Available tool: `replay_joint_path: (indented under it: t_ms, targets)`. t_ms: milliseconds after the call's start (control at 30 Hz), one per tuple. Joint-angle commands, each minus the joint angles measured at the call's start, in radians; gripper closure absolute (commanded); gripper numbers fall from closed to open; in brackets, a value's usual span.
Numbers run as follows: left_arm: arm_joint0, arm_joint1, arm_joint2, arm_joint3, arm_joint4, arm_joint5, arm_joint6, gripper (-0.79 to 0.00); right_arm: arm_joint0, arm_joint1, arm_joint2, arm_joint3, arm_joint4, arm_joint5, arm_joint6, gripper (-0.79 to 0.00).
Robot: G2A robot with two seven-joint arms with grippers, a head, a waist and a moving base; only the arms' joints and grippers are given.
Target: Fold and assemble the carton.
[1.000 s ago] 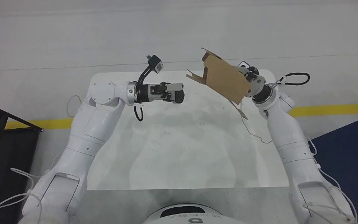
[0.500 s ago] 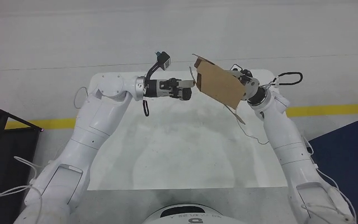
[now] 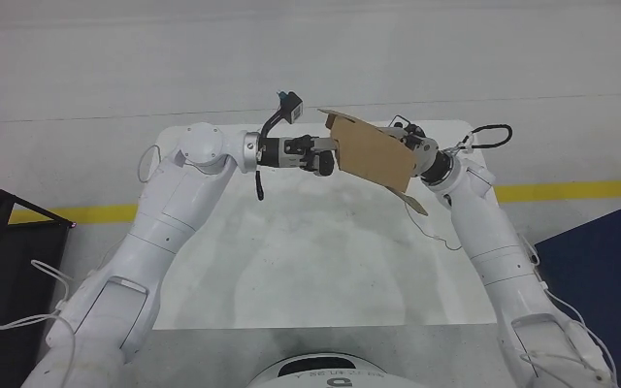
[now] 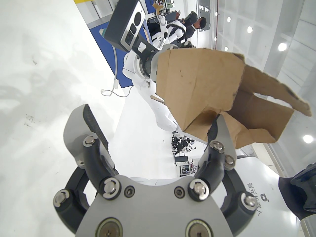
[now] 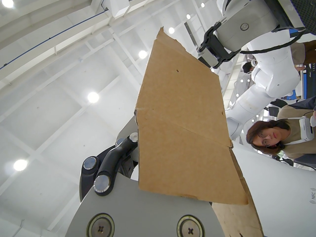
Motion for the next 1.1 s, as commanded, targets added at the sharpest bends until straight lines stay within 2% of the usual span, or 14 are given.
replay_joint_path:
  t_ms: [0,67,200,500,633,800,900,967,1067]
  targets:
    - [-0.002,-0.001,0.003,0.003,0.003,-0.002,0.003,-0.705,0.001,0.0,-0.001,0.001,0.0,-0.001,0.001,0.0]
    - [-0.002,-0.002,0.003,0.005,0.006,-0.006,0.009,-0.696,0.002,0.0,-0.001,0.002,0.0,-0.003,0.004,0.0]
    - [0.002,-0.001,-0.001,0.009,0.03,-0.018,0.038,-0.603,0.002,0.003,0.012,0.008,0.009,-0.005,0.004,0.0]
    - [0.034,0.011,-0.05,-0.007,0.04,-0.043,0.08,-0.56,-0.004,0.007,0.027,0.002,0.021,-0.004,-0.001,0.0]
    - [0.058,0.02,-0.094,-0.024,-0.004,-0.062,0.081,-0.625,-0.005,0.008,0.029,-0.003,0.024,-0.002,-0.001,0.0]
    - [0.088,0.035,-0.161,-0.035,-0.057,-0.075,0.069,-0.634,-0.008,0.013,0.052,-0.007,0.02,-0.011,-0.002,0.0]
    - [0.102,0.043,-0.19,-0.045,-0.062,-0.079,0.07,-0.686,-0.014,0.021,0.073,-0.013,0.0,-0.013,-0.008,0.0]
    - [0.101,0.046,-0.197,-0.052,-0.046,-0.07,0.076,-0.717,-0.019,0.023,0.077,-0.023,-0.007,-0.004,-0.007,0.0]
    - [0.072,0.042,-0.173,-0.063,0.004,-0.043,0.095,-0.714,-0.024,0.025,0.067,-0.04,-0.015,0.017,0.005,0.0]
